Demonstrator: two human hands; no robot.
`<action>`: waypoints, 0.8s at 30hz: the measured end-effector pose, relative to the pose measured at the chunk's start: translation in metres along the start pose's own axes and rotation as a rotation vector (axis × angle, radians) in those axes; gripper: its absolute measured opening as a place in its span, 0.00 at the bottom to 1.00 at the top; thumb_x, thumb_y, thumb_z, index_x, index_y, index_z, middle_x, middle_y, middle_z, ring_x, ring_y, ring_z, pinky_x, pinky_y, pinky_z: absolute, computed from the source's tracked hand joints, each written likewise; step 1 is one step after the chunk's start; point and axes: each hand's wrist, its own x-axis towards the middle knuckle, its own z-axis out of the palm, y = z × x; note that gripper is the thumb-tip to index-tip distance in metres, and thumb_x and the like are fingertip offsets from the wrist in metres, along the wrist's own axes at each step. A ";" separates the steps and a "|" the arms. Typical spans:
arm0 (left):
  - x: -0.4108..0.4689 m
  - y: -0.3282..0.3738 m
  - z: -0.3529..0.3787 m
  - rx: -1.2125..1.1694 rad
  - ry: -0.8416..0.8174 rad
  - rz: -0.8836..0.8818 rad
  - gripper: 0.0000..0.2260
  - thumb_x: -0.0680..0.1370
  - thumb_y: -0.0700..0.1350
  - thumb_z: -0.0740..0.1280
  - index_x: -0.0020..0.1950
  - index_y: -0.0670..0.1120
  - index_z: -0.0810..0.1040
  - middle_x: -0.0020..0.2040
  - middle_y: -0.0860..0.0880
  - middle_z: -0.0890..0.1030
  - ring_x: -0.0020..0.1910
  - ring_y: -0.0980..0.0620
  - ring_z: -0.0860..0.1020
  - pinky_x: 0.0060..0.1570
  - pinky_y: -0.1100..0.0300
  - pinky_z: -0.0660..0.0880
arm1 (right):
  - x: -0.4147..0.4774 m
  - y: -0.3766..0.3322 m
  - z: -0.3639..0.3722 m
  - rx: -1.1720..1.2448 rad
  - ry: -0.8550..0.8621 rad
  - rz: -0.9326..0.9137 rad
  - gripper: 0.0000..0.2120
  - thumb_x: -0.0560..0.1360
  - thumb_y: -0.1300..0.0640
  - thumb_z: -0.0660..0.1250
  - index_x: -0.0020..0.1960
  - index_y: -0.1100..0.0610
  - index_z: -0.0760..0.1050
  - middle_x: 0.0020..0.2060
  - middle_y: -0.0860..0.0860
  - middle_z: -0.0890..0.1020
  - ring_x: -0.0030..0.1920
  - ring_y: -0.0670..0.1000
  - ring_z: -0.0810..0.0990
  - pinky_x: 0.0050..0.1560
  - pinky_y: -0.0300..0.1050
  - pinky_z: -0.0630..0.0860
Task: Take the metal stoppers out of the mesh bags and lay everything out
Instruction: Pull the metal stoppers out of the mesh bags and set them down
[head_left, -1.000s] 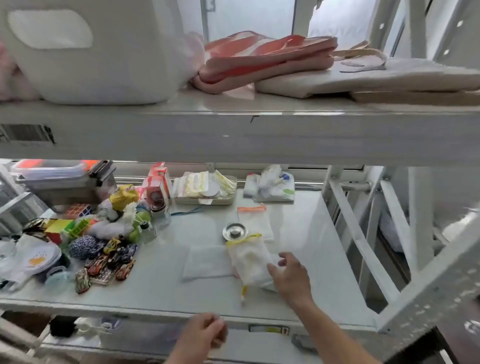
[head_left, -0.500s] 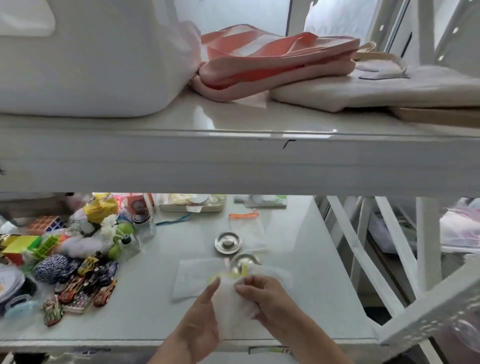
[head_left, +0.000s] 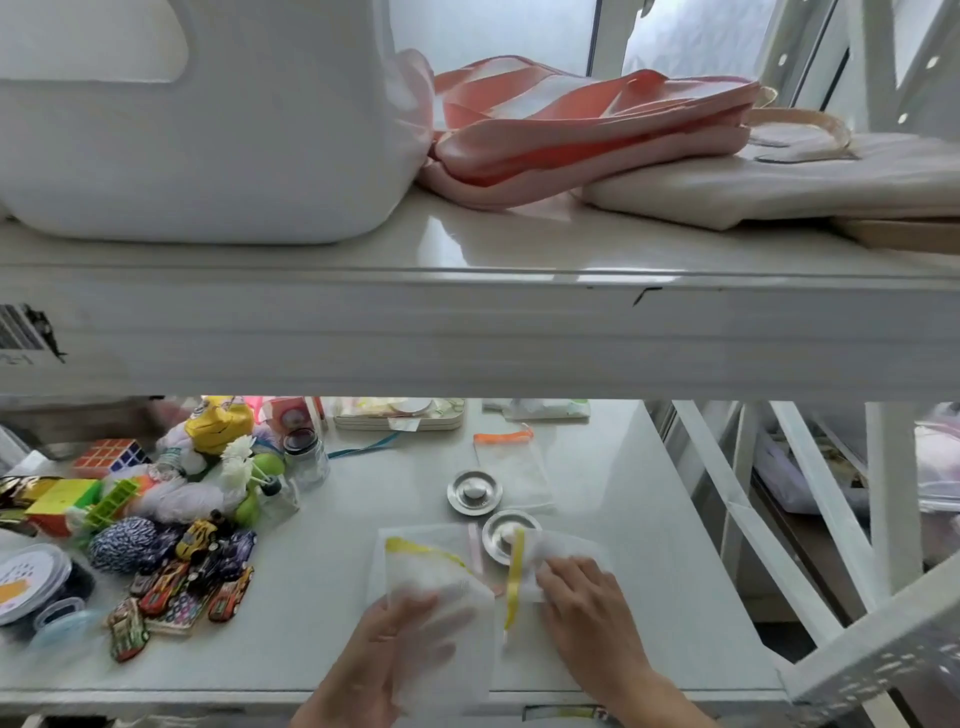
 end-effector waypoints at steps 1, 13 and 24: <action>-0.005 0.006 0.001 0.017 -0.013 0.019 0.21 0.67 0.40 0.73 0.59 0.36 0.84 0.58 0.38 0.86 0.51 0.47 0.87 0.38 0.59 0.80 | 0.001 -0.001 -0.001 0.031 0.010 0.034 0.10 0.71 0.51 0.62 0.44 0.48 0.81 0.52 0.45 0.85 0.50 0.52 0.83 0.43 0.46 0.78; -0.003 0.022 0.015 0.129 -0.029 0.139 0.23 0.68 0.40 0.77 0.57 0.30 0.74 0.51 0.36 0.81 0.46 0.40 0.81 0.36 0.54 0.80 | 0.033 -0.081 -0.056 1.892 -0.223 0.995 0.20 0.82 0.55 0.61 0.52 0.72 0.81 0.40 0.63 0.85 0.37 0.59 0.84 0.42 0.52 0.79; -0.008 0.005 -0.016 -0.014 0.149 0.148 0.42 0.54 0.53 0.85 0.64 0.39 0.79 0.59 0.35 0.84 0.57 0.38 0.84 0.58 0.40 0.78 | 0.031 -0.114 -0.041 1.734 -0.199 0.560 0.11 0.61 0.65 0.73 0.43 0.64 0.85 0.37 0.61 0.84 0.34 0.55 0.83 0.35 0.45 0.79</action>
